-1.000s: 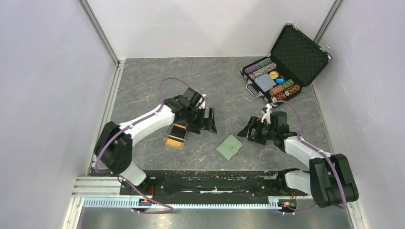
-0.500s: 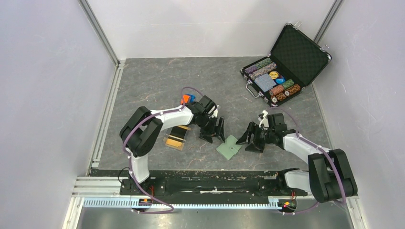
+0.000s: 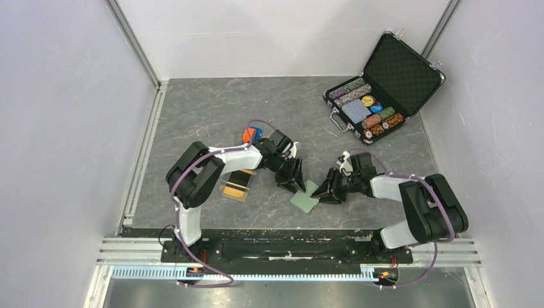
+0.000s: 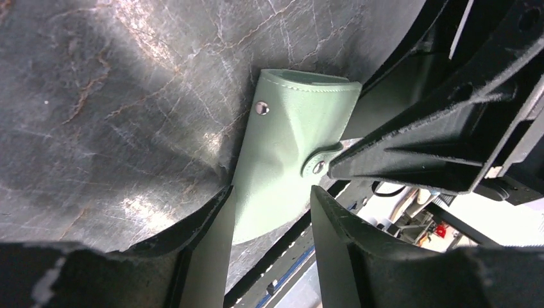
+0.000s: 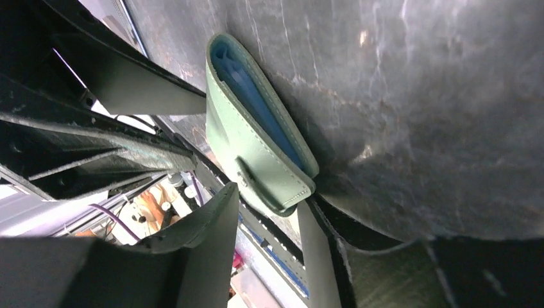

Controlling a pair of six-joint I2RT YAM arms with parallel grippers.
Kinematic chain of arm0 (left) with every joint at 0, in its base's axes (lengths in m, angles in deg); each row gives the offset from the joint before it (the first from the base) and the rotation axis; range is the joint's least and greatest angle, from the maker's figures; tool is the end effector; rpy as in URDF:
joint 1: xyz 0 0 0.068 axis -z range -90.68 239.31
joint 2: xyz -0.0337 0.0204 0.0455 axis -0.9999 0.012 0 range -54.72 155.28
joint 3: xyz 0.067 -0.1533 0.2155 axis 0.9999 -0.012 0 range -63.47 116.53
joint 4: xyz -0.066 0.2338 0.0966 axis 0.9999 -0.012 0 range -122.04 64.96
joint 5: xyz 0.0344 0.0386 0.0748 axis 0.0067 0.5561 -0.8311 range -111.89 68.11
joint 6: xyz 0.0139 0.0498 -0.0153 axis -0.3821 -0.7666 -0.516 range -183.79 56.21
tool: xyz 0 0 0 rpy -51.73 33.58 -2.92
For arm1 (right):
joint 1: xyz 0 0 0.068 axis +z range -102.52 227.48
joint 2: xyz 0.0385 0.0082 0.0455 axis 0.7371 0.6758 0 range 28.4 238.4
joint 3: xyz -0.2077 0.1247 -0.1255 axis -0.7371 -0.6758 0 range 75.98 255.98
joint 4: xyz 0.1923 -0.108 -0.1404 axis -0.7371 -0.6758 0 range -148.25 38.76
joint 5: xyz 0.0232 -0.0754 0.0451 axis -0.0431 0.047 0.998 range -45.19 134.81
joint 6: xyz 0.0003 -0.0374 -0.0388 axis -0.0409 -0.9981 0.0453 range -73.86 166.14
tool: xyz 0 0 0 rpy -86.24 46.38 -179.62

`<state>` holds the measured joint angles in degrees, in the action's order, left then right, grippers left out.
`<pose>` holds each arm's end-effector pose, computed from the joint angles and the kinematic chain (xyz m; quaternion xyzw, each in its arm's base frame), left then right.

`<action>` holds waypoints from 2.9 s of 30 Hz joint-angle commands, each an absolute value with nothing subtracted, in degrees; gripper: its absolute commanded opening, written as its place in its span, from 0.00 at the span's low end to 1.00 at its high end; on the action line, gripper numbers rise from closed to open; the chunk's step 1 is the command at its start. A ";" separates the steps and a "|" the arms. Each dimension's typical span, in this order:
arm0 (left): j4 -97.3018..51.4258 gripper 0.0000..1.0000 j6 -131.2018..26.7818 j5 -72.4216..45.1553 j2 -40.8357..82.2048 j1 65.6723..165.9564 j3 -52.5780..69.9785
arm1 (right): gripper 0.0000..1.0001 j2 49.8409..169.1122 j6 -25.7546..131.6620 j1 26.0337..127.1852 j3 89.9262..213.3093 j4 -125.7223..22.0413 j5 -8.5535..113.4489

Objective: Put the credit cards into the card holder
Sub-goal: Pick up the card holder from the center of the board, then open the card holder.

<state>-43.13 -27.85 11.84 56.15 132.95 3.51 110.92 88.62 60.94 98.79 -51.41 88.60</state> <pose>0.2619 -0.2772 0.1421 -0.1324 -0.9217 0.3646 0.0022 0.1995 0.0731 0.1078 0.1308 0.8917 0.4312 0.0440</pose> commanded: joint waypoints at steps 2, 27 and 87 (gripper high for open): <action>-34.98 0.53 -22.48 17.02 54.71 133.26 2.54 | 0.34 114.93 87.52 61.19 100.75 -42.54 82.10; -45.44 0.83 -27.46 3.31 38.32 127.36 3.60 | 0.00 114.40 80.99 61.17 120.42 -43.08 96.25; -61.78 0.02 -30.47 -9.66 34.24 130.45 6.93 | 0.96 121.24 67.76 76.65 141.27 -72.91 72.69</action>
